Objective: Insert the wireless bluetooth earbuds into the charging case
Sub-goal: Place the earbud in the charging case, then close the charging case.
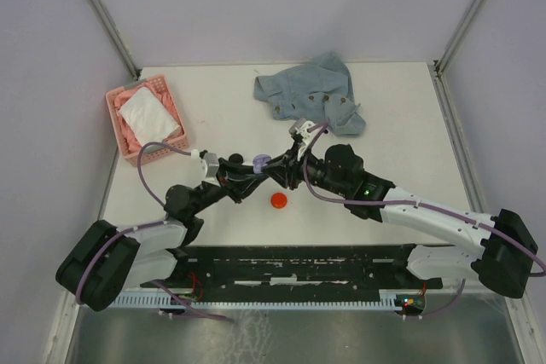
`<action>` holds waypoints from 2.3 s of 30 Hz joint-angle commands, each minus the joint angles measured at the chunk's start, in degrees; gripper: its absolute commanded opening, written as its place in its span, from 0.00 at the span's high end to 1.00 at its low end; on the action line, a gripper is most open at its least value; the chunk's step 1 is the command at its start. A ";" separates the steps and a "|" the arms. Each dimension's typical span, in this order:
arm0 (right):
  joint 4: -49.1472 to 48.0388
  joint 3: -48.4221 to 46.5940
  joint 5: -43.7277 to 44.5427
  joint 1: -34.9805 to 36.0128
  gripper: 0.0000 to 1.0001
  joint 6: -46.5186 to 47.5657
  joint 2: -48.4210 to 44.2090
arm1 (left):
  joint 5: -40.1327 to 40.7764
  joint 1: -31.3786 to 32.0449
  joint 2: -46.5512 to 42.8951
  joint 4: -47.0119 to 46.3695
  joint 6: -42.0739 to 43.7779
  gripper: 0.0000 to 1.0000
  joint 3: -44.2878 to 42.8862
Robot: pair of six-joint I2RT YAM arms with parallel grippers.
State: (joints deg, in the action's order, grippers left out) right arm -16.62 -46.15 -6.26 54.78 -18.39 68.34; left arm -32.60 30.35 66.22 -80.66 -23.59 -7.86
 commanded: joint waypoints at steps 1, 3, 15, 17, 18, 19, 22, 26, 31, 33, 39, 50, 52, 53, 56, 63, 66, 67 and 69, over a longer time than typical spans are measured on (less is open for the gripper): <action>4.61 -0.87 2.90 0.11 0.67 2.26 0.41 | -2.24 0.31 -1.39 -8.18 -2.07 0.97 -0.49; 5.24 -0.94 3.63 0.09 0.66 2.46 0.25 | -2.29 0.30 -1.52 -8.20 -2.09 0.97 -0.42; 11.29 -5.14 6.82 -0.05 0.41 3.42 -4.02 | -0.64 0.24 -0.74 -6.05 -0.49 0.97 -0.14; 13.10 -6.28 8.04 -0.05 0.37 3.63 -4.90 | -0.33 0.27 -0.49 -5.68 -0.12 0.97 -0.07; 13.86 -6.70 8.56 -0.04 0.35 3.75 -5.33 | -0.21 0.26 -0.39 -5.61 0.05 0.97 -0.01; 14.45 -7.15 9.26 -0.07 0.33 3.73 -5.61 | -0.12 0.27 -0.28 -5.59 0.16 0.97 0.03; 15.72 -7.95 10.52 -0.03 0.29 3.97 -6.08 | -0.10 0.23 0.04 -5.57 0.30 0.97 -0.05; 15.72 -8.71 9.46 -0.06 0.26 3.72 -5.71 | -0.13 0.28 0.26 -5.57 0.48 0.97 -0.21; 16.67 -9.66 8.96 -0.03 0.24 4.16 -4.24 | -0.97 0.24 0.31 -5.65 0.54 0.97 -0.23; 17.87 -10.44 7.61 -0.17 0.23 5.13 -3.64 | -1.94 0.25 0.33 -5.65 0.92 0.97 -0.31; 25.80 -13.81 -6.83 -3.02 0.17 11.97 -2.47 | -7.34 0.27 1.23 -5.71 1.56 0.97 -1.40; 25.81 -15.45 -30.38 -10.47 0.12 13.67 2.22 | -11.02 0.38 1.20 -5.97 0.42 0.97 -3.03; 25.58 -15.88 -32.20 -10.57 0.12 13.51 3.64 | -10.95 0.38 1.39 -6.07 0.31 0.97 -3.13; 25.43 -16.05 -33.24 -10.58 0.12 13.37 4.27 | -10.88 0.40 1.46 -6.04 0.23 0.97 -3.19; 25.12 -16.49 -36.64 -10.57 0.13 13.21 5.87 | -9.78 0.34 2.00 -5.63 0.13 0.97 -3.30; 26.40 -16.60 -39.15 -10.75 0.17 14.79 5.80 | -6.94 0.30 4.09 -1.09 0.36 0.97 -4.32; 26.90 -16.30 -39.05 -11.02 0.17 15.58 4.88 | -6.82 0.27 5.98 -1.59 -0.63 0.97 -4.66; 26.92 -15.99 -38.61 -11.20 0.18 15.70 4.49 | -6.78 0.24 6.86 -2.02 -1.07 0.97 -4.77; 26.83 -15.44 -37.89 -11.55 0.18 15.99 3.70 | -6.73 0.28 8.09 -3.01 -2.04 0.97 -4.88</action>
State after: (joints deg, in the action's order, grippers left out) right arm 11.86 -59.99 -41.76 43.35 -4.05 75.00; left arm -41.39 30.63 71.99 -81.56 -23.57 -10.90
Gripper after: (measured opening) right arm 0.828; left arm 0.318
